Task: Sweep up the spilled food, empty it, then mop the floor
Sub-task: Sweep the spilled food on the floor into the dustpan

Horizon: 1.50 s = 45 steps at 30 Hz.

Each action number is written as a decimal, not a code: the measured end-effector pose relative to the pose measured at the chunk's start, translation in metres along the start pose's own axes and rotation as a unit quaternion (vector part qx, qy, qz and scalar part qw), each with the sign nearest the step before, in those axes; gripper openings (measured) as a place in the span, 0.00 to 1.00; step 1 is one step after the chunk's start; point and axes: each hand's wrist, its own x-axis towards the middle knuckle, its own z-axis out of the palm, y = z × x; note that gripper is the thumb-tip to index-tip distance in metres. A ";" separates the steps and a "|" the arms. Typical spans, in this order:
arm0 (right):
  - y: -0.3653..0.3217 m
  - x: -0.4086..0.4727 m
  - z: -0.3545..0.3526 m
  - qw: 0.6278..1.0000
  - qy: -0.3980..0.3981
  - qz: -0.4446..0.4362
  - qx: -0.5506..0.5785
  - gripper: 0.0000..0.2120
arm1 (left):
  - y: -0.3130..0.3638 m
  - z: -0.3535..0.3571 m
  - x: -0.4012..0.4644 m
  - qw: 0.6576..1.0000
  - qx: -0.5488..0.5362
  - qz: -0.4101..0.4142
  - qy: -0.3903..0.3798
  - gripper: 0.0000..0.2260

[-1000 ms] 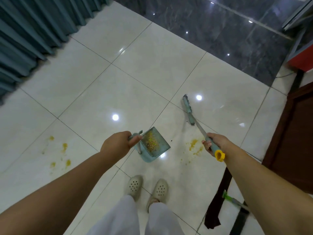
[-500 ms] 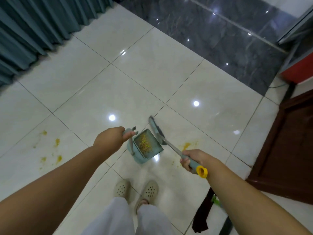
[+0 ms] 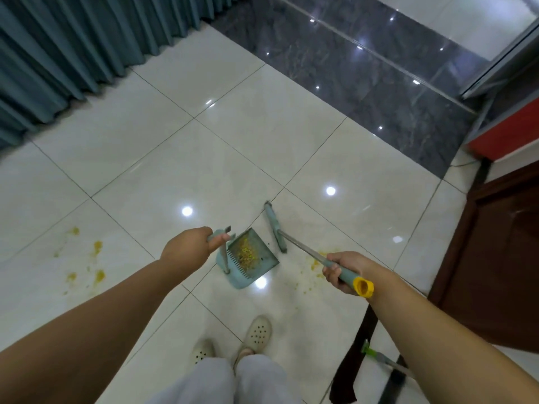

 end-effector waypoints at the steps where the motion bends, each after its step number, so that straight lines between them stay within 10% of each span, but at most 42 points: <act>1: 0.003 0.005 0.005 1.000 0.007 -0.004 -0.010 0.12 | -0.007 -0.001 -0.004 1.000 -0.005 -0.003 0.005 0.22; 45: 0.108 -0.001 0.140 0.998 -0.015 -0.005 -0.058 0.09 | -0.151 -0.023 -0.068 0.998 -0.034 -0.048 0.012 0.23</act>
